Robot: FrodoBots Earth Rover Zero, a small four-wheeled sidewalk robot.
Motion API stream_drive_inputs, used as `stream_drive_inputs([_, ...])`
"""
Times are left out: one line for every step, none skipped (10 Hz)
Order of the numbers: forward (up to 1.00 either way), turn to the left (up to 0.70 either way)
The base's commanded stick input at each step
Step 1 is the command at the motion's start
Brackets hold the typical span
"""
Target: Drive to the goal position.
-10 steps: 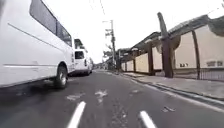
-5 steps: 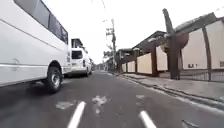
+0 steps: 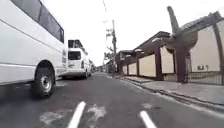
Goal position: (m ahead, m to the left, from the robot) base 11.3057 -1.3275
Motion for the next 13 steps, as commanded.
stream_drive_inputs([0.85, 0.32])
stream_drive_inputs([0.85, 0.02])
stream_drive_inputs([0.85, 0.0])
stream_drive_inputs([0.85, 0.0])
stream_drive_inputs([0.85, 0.0])
stream_drive_inputs([0.85, 0.0])
stream_drive_inputs([0.85, 0.0])
stream_drive_inputs([0.85, 0.0])
stream_drive_inputs([0.85, 0.0])
stream_drive_inputs([0.85, 0.0])
stream_drive_inputs([0.85, 0.0])
stream_drive_inputs([0.85, 0.0])
stream_drive_inputs([0.85, 0.0])
